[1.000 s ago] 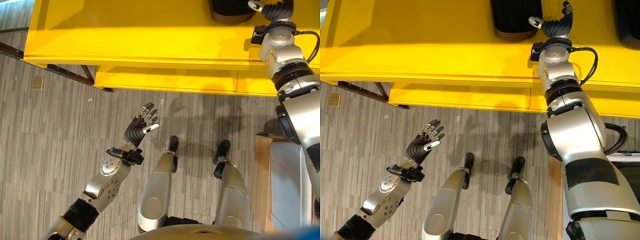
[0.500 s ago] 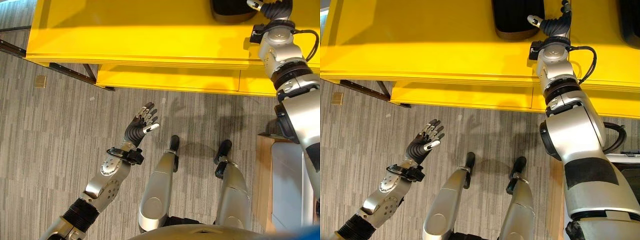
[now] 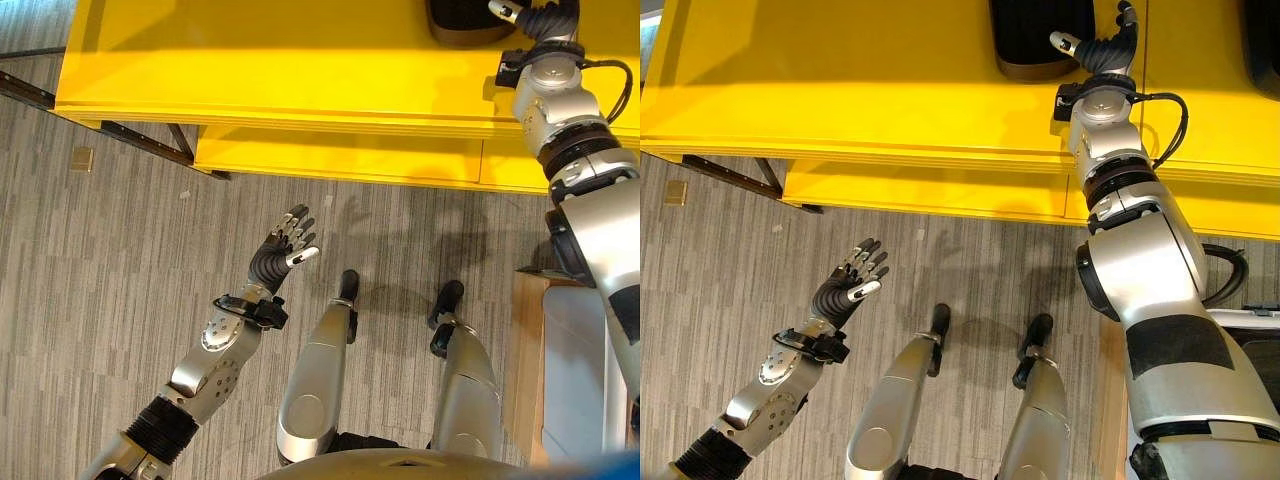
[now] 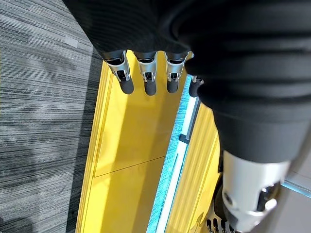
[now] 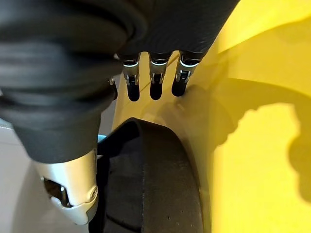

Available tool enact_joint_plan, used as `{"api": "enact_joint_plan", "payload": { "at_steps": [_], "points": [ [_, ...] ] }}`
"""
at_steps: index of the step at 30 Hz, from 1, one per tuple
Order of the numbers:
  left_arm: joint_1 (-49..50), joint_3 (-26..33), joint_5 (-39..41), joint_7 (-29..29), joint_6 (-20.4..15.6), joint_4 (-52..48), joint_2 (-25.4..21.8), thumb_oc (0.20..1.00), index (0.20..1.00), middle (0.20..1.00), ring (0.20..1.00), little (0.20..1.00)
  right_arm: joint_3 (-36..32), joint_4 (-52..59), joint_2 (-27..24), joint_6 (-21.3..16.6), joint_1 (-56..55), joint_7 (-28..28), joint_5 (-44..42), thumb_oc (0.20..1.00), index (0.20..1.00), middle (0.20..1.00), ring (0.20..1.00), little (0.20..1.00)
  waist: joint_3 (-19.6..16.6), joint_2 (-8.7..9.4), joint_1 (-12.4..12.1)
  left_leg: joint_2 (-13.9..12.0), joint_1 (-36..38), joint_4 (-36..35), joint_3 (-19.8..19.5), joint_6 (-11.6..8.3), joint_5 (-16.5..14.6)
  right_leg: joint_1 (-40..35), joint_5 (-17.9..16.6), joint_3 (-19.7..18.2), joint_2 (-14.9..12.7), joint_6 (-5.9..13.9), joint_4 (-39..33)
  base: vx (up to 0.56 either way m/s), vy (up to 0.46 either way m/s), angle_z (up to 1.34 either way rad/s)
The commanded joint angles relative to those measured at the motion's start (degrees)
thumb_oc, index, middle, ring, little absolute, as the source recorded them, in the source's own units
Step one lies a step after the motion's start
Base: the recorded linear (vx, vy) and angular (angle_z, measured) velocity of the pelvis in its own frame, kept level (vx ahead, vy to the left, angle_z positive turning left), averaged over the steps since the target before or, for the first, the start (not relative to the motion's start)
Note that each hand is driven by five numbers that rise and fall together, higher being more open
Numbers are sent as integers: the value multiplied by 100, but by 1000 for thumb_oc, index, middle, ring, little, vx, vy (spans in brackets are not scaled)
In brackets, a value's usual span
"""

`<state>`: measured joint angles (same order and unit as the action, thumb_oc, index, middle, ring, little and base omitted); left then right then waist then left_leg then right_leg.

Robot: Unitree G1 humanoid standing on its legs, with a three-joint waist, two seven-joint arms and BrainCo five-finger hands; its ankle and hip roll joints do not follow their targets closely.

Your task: Move parts from the plastic box to the shelf.

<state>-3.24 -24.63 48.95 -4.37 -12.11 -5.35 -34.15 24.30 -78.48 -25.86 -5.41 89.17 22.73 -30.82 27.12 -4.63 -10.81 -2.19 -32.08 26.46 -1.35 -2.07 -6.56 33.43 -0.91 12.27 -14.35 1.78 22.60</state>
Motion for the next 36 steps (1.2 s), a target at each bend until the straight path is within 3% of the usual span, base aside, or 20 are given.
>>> {"api": "enact_joint_plan", "payload": {
  "at_steps": [1,2,3,5,7,8,9,10,11,15,21,22,36],
  "points": [
    [86,-28,105,-58,-362,-751,-210,1000,1000,1000,1000,1000,55,230,119,-169,296,-131,-135,1000,1000,1000,1000,1000,52,86,-265,-179,-51,64,-364,-145,156,-210,483,-378,-266,381,970,94,-2,0],
    [86,-21,103,-69,-368,-748,-212,1000,1000,1000,1000,1000,45,236,162,-173,289,-141,-143,1000,1000,1000,1000,1000,31,95,-264,-191,10,106,-381,-166,-23,-257,646,-401,-252,422,1036,0,0,0],
    [89,-11,112,-68,-373,-754,-227,1000,1000,1000,1000,1000,50,241,209,-176,292,-147,-159,1000,1000,1000,1000,1000,57,99,-263,-181,-48,69,-367,-143,149,-214,488,-374,-261,378,976,4,7,4],
    [95,-4,112,-75,-373,-746,-231,1000,1000,1000,1000,1000,40,243,280,-179,274,-161,-178,1000,1000,1000,1000,1000,43,109,-258,-188,8,119,-389,-165,-29,-269,653,-405,-253,416,1045,2,1,2],
    [93,5,112,-75,-375,-749,-236,1000,1000,1000,1000,1000,43,241,297,-182,277,-169,-178,1000,1000,1000,1000,1000,65,107,-254,-180,-54,78,-366,-144,147,-221,492,-387,-262,372,983,3,11,4],
    [108,2,118,-73,-377,-745,-242,1000,1000,1000,1000,1000,60,233,325,-176,273,-165,-170,1000,1000,1000,1000,1000,45,117,-260,-188,12,109,-384,-165,-29,-268,656,-415,-250,413,1050,4,13,4],
    [121,12,130,-80,-379,-771,-246,1000,1000,1000,1000,1000,55,232,354,-181,270,-158,-171,1000,1000,1000,1000,1000,68,113,-260,-178,-54,83,-369,-142,143,-223,496,-395,-260,368,982,96,-1,0],
    [130,16,136,-83,-390,-776,-253,1000,1000,1000,1000,1000,35,222,407,-178,262,-165,-177,1000,1000,1000,1000,1000,49,122,-257,-184,14,121,-382,-162,-40,-276,658,-420,-244,411,1044,-88,32,1],
    [128,19,135,-82,-392,-779,-254,1000,1000,1000,1000,1000,34,224,406,-180,265,-164,-176,1000,1000,1000,1000,1000,77,116,-255,-174,-46,96,-362,-140,125,-229,505,-396,-256,369,993,0,0,0],
    [144,27,149,-86,-392,-768,-258,1000,1000,1000,1000,1000,40,248,509,-190,232,-172,-180,1000,1000,1000,1000,1000,79,134,-241,-180,-51,117,-367,-142,130,-225,512,-401,-252,361,1003,-22,7,-1],
    [164,23,153,-93,-403,-789,-259,1000,1000,1000,1000,1000,-47,227,622,-183,177,-154,-216,1000,1000,1000,1000,1000,83,145,-253,-184,-56,145,-373,-138,105,-229,527,-395,-244,360,1027,14,-2,0],
    [169,28,163,-96,-410,-790,-255,1000,1000,1000,1000,1000,-68,225,646,-184,159,-160,-231,1000,1000,1000,1000,1000,56,151,-258,-191,2,179,-390,-158,-63,-280,680,-416,-234,402,1078,84,-17,0],
    [177,24,170,-108,-431,-819,-279,1000,1000,1000,1000,1000,-177,173,752,-189,169,-128,-264,1000,1000,1000,1000,1000,88,151,-299,-168,-29,248,-413,-135,-83,-269,684,-430,-254,404,1118,6,-1,0]
  ]
}}
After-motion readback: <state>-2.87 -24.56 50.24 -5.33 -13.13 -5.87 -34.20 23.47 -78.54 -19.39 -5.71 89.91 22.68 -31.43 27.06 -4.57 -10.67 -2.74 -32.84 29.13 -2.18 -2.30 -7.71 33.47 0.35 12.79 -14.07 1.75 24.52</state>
